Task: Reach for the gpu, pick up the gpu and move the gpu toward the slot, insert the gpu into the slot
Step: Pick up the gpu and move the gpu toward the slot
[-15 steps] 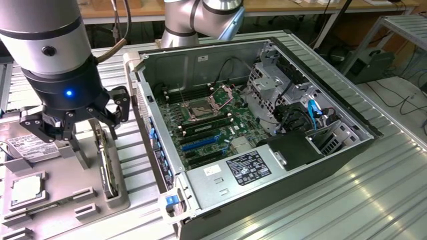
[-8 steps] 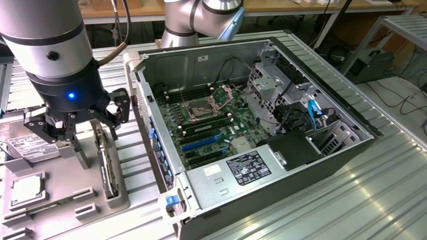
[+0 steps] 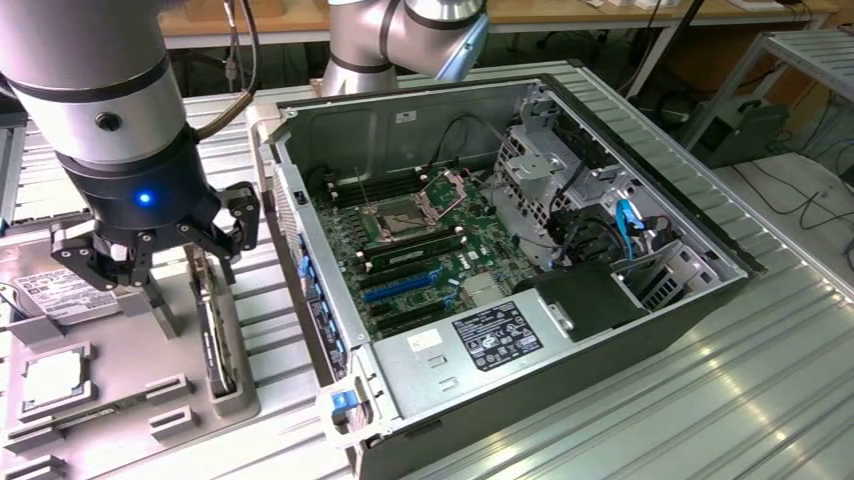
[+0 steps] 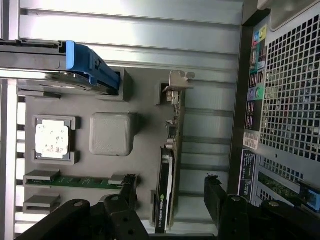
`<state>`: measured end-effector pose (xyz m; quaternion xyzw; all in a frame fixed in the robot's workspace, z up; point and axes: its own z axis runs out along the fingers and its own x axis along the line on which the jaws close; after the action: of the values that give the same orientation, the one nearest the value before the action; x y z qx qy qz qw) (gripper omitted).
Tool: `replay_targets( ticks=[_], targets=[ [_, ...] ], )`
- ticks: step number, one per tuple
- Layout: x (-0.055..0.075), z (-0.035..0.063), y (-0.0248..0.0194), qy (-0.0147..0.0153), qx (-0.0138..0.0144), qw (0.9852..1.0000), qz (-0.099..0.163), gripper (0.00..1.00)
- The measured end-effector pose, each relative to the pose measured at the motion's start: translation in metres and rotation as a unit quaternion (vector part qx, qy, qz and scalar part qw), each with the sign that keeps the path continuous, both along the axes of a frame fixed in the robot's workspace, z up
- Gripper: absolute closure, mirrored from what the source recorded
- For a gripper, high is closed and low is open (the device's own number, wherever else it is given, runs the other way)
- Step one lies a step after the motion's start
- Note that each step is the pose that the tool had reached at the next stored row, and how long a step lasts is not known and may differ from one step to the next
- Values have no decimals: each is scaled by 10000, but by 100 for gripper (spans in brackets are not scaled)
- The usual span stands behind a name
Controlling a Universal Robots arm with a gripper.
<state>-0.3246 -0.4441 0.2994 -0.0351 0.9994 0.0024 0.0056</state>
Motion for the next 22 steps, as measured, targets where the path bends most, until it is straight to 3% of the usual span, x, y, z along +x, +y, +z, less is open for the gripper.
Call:
replay_targets(
  ticks=[3, 22],
  targets=[
    [-17, -25, 1, -15, 3, 10000, 1, 34],
    [-25, -297, -38, -15, 2, 10000, 1, 34]
  ],
)
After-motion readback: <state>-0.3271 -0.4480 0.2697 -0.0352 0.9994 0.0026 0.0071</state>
